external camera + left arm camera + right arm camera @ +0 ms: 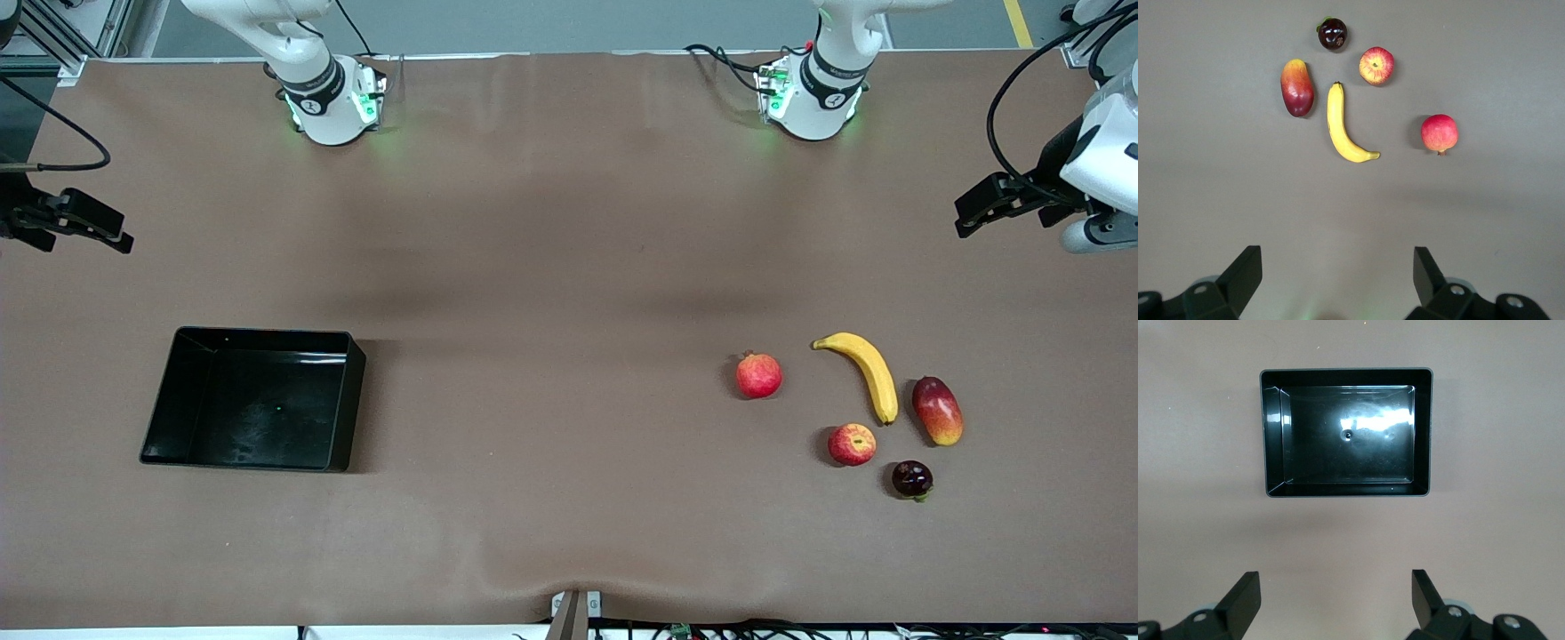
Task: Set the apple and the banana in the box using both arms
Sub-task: 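Reach the left gripper toward the red apple while the right gripper reaches the tray, then grasp the red apple with the left gripper while the right gripper grips the tray rim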
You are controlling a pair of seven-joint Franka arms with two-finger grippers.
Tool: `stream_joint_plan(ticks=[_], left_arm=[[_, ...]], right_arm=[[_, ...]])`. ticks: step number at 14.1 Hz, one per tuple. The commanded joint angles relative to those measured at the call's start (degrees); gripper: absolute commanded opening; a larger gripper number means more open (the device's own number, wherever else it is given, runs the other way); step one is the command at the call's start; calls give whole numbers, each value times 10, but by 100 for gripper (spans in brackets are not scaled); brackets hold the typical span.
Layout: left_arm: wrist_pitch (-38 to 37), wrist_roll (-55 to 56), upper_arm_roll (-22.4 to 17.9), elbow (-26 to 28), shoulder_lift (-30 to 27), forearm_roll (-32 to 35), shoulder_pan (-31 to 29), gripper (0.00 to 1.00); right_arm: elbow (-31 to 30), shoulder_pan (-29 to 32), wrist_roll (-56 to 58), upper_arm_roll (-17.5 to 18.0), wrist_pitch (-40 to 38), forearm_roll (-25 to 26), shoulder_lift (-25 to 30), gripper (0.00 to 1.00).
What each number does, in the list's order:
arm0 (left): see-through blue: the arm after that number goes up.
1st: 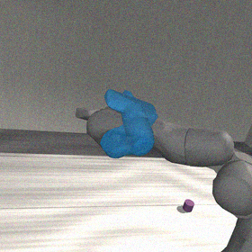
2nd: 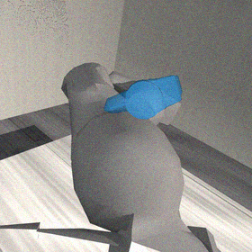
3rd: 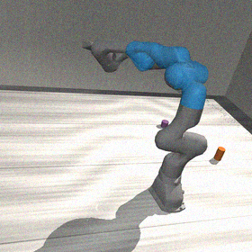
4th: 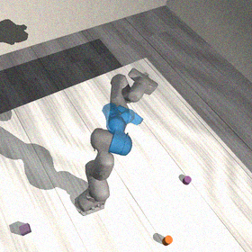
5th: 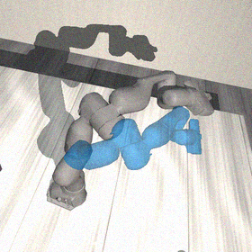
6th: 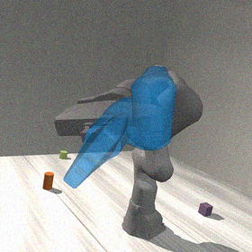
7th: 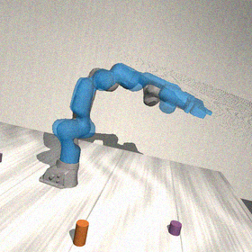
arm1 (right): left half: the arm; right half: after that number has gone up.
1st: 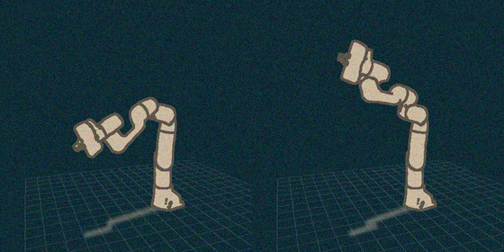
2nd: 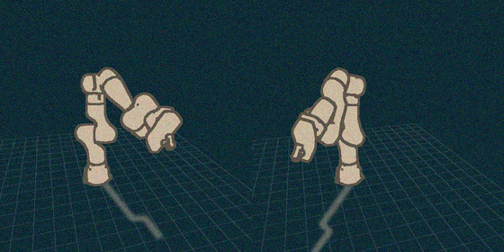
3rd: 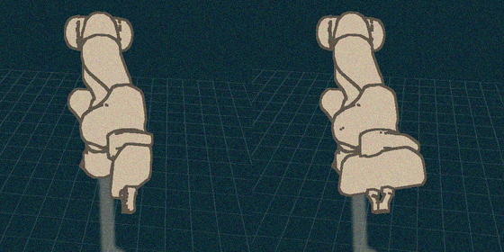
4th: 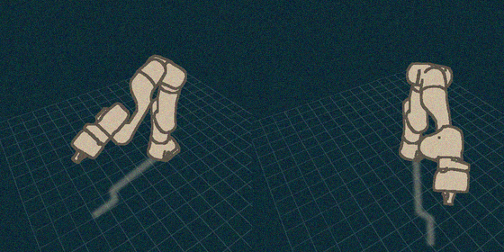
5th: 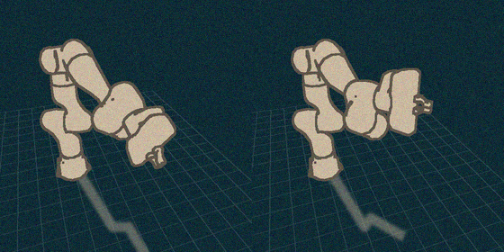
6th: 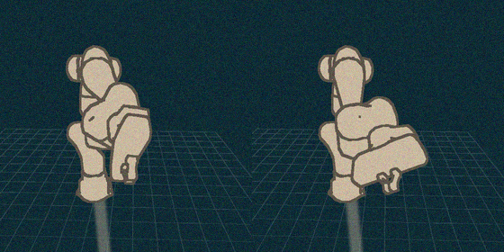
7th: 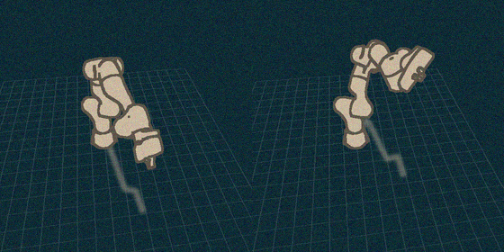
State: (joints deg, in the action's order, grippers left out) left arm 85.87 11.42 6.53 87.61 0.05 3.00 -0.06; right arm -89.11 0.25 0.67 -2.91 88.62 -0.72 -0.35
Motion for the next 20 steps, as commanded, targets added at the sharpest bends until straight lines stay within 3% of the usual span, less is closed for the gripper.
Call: stream_joint_plan(ticks=[1, 6, 11, 20], left_arm=[[-12, 2, 1, -16, 7, -8, -8, 100], [-10, -3, 1, -21, 40, -1, -9, 100], [54, -1, 1, -15, 136, 1, -8, 100], [299, 11, -12, -11, 323, 0, -13, 100]], right_arm=[[21, -5, -8, -2, 0, 5, -12, 100], [29, -6, -5, -2, 0, 4, -19, 100], [44, -6, -8, -2, 23, 5, -54, 100], [44, -104, -8, -2, 97, 13, -154, 100]])
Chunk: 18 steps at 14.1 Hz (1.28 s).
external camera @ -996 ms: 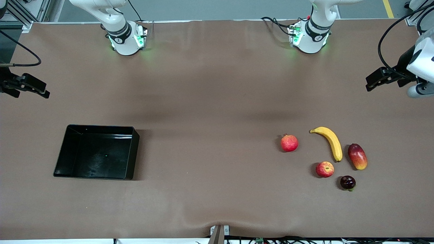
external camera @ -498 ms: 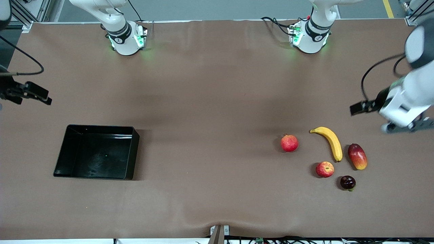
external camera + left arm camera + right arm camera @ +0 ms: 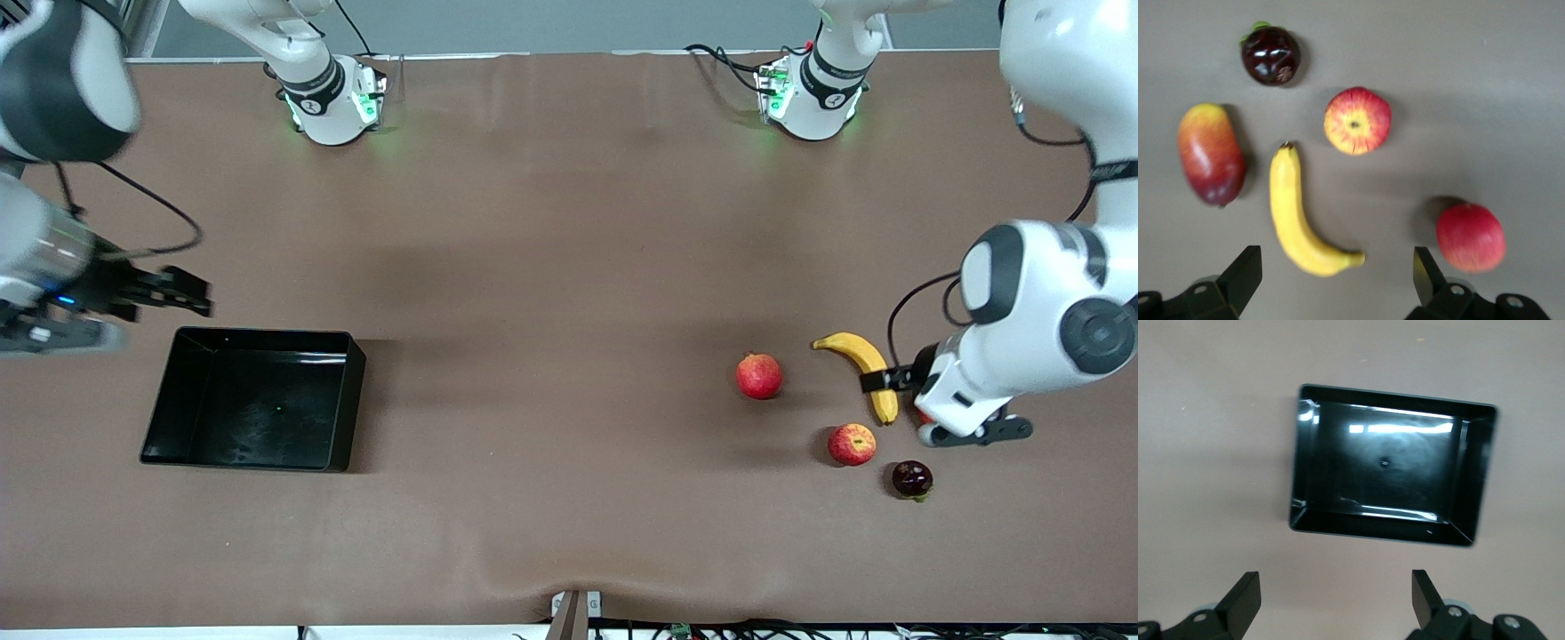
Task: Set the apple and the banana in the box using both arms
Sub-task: 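Grasp the red apple with the left gripper while the right gripper grips the tray rim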
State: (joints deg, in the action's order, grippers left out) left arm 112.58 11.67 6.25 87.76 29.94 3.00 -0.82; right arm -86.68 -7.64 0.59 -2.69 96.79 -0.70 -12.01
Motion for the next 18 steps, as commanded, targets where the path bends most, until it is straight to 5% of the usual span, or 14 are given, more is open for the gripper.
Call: stream_joint_plan(ticks=[1, 8, 18], left_arm=[[62, 9, -12, -13, 36, 0, -9, 100], [196, 32, -12, -20, 117, -1, -3, 100], [221, 39, -5, -36, 148, -10, -1, 100]], right_arm=[[20, -33, -7, -4, 36, 14, -53, 100], [13, 2, 0, -7, 57, 5, -109, 100], [-35, 153, 45, -7, 187, 12, -181, 100]])
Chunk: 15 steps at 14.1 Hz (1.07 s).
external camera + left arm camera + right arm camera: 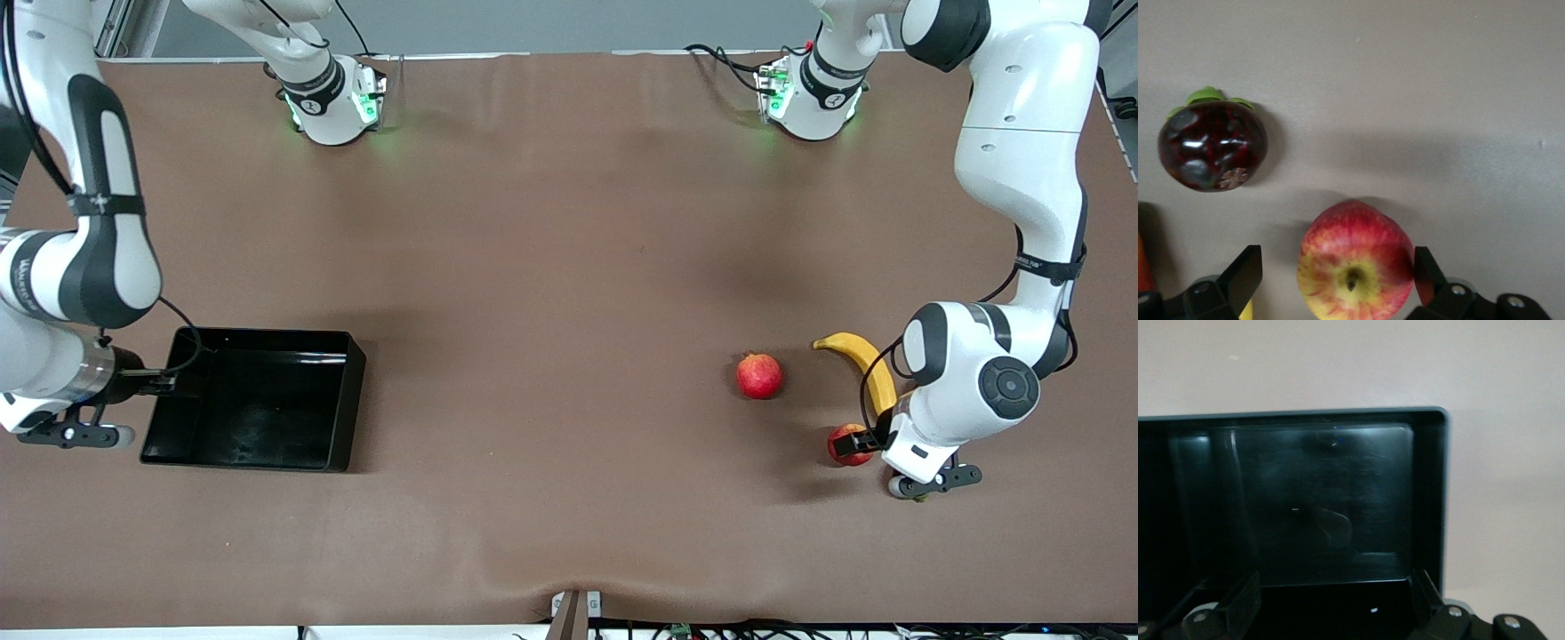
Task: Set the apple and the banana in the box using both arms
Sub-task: 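Grasp the red apple with the left gripper while the right gripper grips the tray rim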
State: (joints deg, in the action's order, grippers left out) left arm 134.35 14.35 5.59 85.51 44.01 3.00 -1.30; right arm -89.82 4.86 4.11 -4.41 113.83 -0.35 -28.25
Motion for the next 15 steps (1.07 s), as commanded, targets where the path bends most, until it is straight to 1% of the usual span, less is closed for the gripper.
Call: stream_joint_plan(ticks=[1, 4, 7, 8, 10, 11, 12, 14, 15], left_arm=[[3, 16, 1, -14, 6, -15, 6, 100], [4, 9, 2, -12, 11, -24, 7, 100], [8, 6, 1, -11, 23, -19, 7, 100], [12, 6, 1, -11, 25, -19, 7, 79], [12, 5, 1, -10, 20, -17, 7, 25], [11, 4, 1, -10, 17, -17, 5, 0], [6, 3, 2, -9, 13, -17, -2, 0], [-9, -5, 2, -7, 1, -18, 1, 0], [-29, -5, 2, -8, -7, -18, 1, 0]], right_arm=[[-4, 37, 23, 11, 24, 8, -28, 100], [-5, 59, 38, 12, 48, 6, -59, 100], [-5, 67, 42, 12, 50, 3, -81, 100], [-5, 69, 42, 12, 51, 2, -87, 100], [-5, 72, 42, 12, 58, 2, -96, 100], [-6, 73, 42, 12, 63, 1, -100, 100], [-6, 73, 42, 12, 64, 1, -101, 99], [-6, 73, 47, 12, 62, 1, -101, 35], [-6, 73, 53, 12, 62, 1, -102, 9]])
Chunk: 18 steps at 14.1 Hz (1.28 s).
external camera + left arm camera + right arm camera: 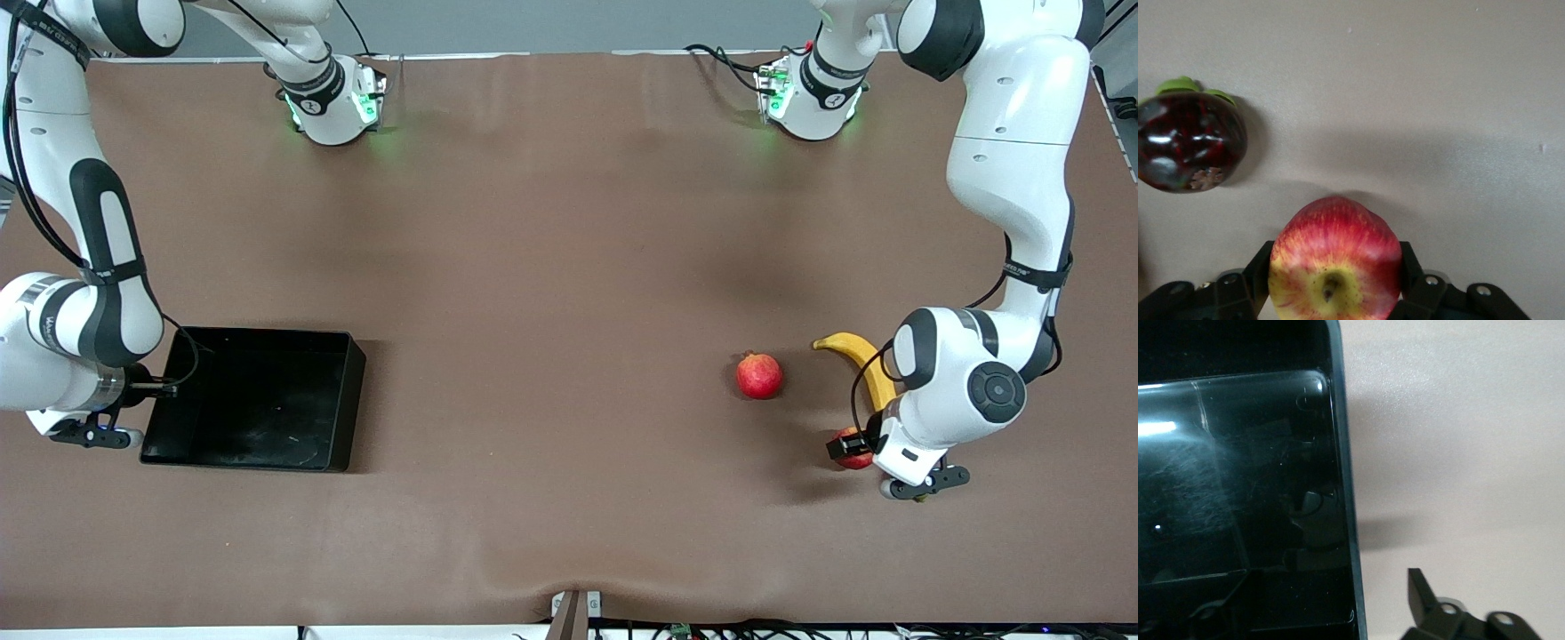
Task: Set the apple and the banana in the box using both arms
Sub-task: 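Grasp the red apple with the left gripper while the right gripper grips the tray rim, then drag the tray toward the fruit with the right gripper while the left gripper lifts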
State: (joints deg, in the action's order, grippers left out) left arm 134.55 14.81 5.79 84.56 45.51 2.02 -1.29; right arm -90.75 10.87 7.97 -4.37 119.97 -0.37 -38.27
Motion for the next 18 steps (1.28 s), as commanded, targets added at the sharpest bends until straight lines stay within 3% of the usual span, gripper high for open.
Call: stream_joint_plan(ticks=[1, 4, 9, 11, 16, 18], left_arm=[[-54, -10, 0, 3, -30, -9, 0, 0], [-155, -11, -1, 3, -63, -10, -7, 0], [-221, 20, 10, 7, -102, -17, -9, 0], [-231, 71, 16, 10, -113, -16, -7, 0], [-241, 76, 34, 10, -122, -13, -8, 0], [-242, 92, 64, 10, -132, -15, -7, 0]], right_arm=[[2, 13, 15, 11, 0, 1, -1, 0], [3, 11, 14, 12, -2, 0, -1, 0], [7, 6, 14, 13, -6, 0, 9, 0], [10, 2, 14, 20, -8, 0, 22, 0], [22, -29, -1, 49, -41, -1, 59, 0], [22, -60, -21, 49, -61, -1, 71, 0]])
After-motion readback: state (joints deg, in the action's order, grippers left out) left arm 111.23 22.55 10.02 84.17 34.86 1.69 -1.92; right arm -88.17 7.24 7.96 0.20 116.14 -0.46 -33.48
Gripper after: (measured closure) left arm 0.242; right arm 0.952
